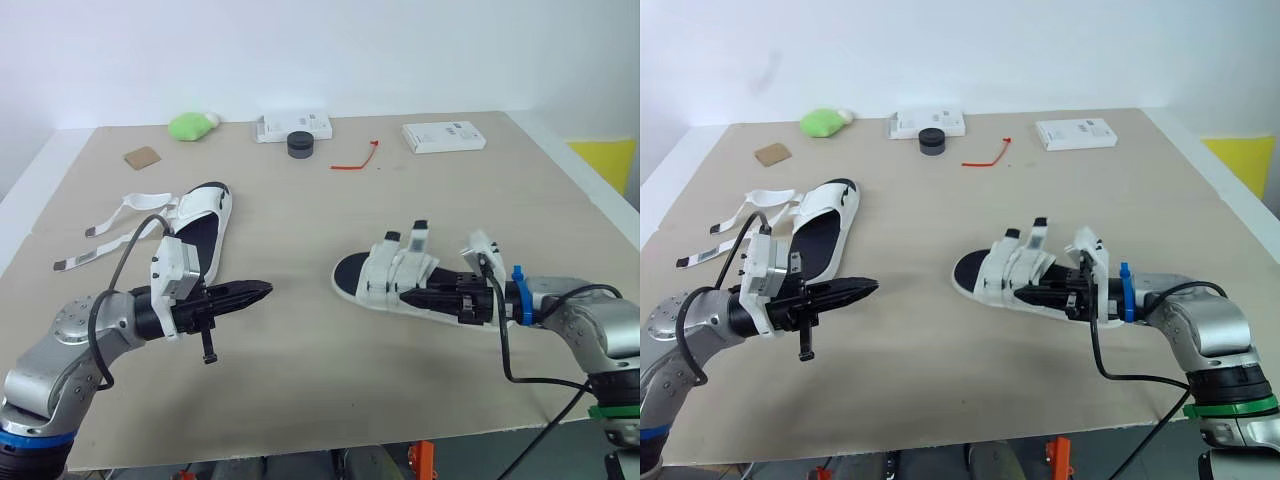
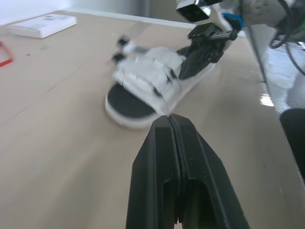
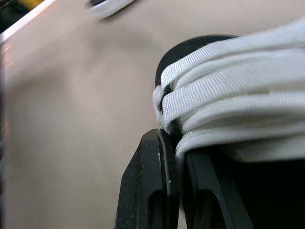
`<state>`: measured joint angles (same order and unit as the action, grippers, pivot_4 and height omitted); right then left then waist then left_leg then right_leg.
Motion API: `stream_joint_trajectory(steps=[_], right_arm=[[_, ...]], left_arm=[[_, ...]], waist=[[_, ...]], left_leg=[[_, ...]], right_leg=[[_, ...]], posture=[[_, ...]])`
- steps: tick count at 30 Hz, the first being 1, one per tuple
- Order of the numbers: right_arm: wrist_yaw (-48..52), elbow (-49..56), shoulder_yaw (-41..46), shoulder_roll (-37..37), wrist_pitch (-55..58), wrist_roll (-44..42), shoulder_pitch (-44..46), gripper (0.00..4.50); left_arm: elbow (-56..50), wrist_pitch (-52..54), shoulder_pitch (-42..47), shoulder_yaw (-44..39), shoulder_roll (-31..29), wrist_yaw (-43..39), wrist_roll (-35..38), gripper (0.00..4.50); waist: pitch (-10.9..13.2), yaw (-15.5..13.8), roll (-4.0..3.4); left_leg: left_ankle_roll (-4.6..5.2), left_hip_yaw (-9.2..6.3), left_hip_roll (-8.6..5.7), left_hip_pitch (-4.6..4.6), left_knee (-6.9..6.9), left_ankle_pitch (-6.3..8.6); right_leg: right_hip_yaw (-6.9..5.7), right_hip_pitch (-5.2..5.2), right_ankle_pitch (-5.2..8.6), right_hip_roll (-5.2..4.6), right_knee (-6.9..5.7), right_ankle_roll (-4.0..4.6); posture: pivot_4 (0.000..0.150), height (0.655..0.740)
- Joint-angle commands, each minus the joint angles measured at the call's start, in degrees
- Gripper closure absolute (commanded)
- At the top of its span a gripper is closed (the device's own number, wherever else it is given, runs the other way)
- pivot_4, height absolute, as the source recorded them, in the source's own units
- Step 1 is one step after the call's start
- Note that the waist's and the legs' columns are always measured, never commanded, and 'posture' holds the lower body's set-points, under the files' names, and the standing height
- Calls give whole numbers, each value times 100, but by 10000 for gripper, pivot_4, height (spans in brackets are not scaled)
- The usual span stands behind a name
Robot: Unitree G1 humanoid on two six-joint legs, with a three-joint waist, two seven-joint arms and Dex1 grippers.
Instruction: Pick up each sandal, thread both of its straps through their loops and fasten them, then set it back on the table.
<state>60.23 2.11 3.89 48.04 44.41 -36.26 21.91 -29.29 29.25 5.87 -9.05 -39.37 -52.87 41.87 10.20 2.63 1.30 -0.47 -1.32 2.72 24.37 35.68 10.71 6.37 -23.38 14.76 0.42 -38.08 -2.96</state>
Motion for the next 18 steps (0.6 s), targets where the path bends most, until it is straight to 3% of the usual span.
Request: stream_joint_trajectory(steps=[1,7,12,18], right_arm=[[-908,-237,583,-194,-108,185,534,44584],[-2863,-1849,665,-1064,-315,1027,1761,44584],[-3768,-2989,491,-1609,-666,1742,2183,44584],[-4323,-3310,851,-1998,-503,1667,2326,44584]], left_arm=[[-289,28,-56,-135,34,241,90,45000],[-365,-1,-141,-1,88,532,-74,45000],[-326,-113,-86,-2,146,791,-281,45000],[-445,-81,-182,-138,328,1077,-164,45000]], waist=[[3,19,1],[10,45,4],[9,53,7],[3,103,18]], left_leg=[[-3,1,0,0,2,-2],[-36,10,2,-6,0,-22],[-47,11,2,-4,-9,-25],[-58,11,2,-16,-2,-33]], right_leg=[[0,-1,-4,0,0,2],[10,-4,-18,3,0,13],[14,-4,-20,4,0,-2],[18,9,-32,4,0,6]], posture=[[1500,7400],[1500,7400],[1500,7400],[1500,7400]])
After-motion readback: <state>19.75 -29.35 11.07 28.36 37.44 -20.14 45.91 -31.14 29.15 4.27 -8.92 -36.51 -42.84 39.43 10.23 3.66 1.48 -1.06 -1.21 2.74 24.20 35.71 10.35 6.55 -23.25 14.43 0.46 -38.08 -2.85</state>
